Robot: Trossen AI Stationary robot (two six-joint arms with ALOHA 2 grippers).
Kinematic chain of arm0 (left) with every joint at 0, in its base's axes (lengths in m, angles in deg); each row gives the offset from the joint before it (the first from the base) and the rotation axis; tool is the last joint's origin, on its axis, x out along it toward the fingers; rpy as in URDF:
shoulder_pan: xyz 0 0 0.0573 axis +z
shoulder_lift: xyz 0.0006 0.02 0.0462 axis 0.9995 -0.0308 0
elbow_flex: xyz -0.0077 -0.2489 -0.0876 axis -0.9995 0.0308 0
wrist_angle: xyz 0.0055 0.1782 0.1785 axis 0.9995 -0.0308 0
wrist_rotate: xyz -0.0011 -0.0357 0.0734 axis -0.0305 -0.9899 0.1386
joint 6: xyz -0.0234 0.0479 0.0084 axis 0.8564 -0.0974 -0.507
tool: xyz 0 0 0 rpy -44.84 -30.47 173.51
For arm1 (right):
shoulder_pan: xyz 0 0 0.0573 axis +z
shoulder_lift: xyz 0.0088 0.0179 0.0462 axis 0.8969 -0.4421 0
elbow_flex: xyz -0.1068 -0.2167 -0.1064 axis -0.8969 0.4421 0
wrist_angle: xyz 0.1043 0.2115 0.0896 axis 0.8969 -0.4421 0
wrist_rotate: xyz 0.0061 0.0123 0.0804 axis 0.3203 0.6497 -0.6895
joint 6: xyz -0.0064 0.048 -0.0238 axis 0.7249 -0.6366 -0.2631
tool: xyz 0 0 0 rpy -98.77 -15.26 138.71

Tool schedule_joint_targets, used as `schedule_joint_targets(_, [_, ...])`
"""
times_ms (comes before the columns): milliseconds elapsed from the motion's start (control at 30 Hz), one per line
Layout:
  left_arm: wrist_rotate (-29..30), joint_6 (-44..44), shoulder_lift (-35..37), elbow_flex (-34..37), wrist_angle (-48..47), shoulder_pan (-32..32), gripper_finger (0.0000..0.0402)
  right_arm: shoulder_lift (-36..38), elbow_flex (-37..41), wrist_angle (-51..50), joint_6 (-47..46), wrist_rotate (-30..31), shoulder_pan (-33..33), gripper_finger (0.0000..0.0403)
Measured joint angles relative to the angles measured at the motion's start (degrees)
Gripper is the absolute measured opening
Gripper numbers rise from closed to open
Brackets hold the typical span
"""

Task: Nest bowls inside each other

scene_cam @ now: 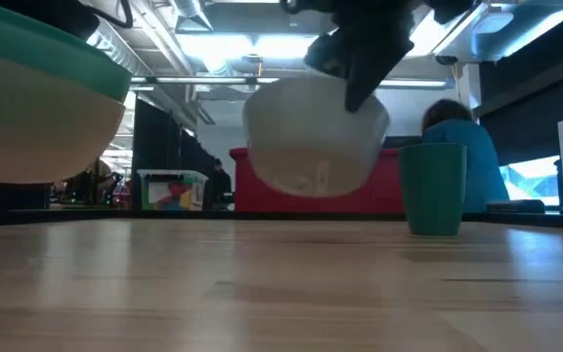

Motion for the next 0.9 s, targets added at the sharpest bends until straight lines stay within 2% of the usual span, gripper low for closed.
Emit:
schedule_joint_targets(233, [-0.02, 1.73, 0.06, -0.01, -0.05, -1.17, 0.0019, -5.04, 0.01, 2.47, 0.19, -2.44, 0.26, 0.0])
schedule_joint_targets(533, [-0.02, 1.83, 0.06, -0.03, -0.06, -1.15, 0.0017, -5.74, 0.01, 3.17, 0.17, -3.07, 0.28, 0.0004])
schedule_joint_targets(900, [-0.07, 1.63, 0.07, -1.66, -0.77, -0.5, 0.0017, -3.75, 0.02, 2.54, -2.44, -3.25, 0.28, 0.0097])
